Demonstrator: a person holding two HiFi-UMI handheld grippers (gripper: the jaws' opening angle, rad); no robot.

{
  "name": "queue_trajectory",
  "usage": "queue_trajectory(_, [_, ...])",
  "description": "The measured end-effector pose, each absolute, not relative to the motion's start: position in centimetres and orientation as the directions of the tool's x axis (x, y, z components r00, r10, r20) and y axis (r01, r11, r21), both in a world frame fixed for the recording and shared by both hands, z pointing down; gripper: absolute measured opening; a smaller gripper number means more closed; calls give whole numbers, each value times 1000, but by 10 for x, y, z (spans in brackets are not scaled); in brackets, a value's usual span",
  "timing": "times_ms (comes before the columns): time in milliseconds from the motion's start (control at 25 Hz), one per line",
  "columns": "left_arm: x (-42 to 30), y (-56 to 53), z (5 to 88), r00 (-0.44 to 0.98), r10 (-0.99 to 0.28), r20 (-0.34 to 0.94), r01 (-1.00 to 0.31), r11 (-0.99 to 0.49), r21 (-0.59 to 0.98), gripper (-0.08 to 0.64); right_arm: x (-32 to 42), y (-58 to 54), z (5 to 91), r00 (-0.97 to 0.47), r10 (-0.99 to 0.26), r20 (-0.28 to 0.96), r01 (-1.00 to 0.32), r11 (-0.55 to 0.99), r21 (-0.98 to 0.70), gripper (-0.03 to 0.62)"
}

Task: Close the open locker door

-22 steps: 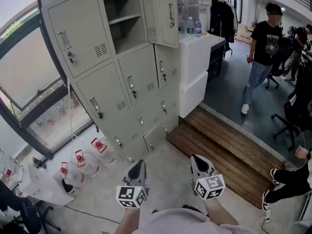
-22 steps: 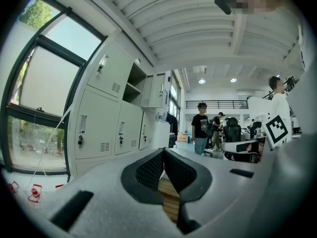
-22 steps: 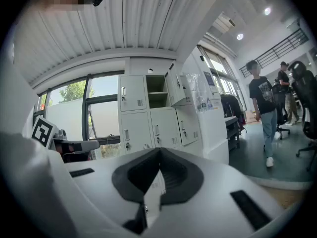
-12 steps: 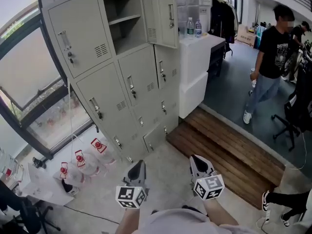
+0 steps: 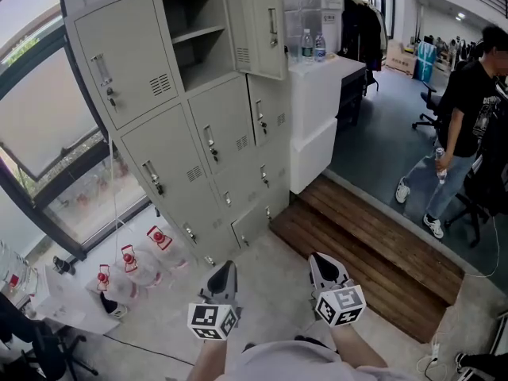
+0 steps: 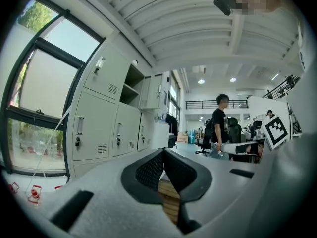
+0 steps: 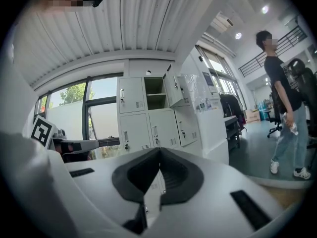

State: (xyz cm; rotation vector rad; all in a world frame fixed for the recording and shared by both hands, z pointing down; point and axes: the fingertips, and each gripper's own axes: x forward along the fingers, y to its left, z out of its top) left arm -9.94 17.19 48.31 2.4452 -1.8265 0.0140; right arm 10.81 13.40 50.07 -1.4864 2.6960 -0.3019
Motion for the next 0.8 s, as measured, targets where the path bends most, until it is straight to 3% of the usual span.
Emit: queue_trajectory(800, [-49,149,480,218,-974,64,-975,-215,47,8,163,94,515,-588,-806,72,-798,564,-212,12])
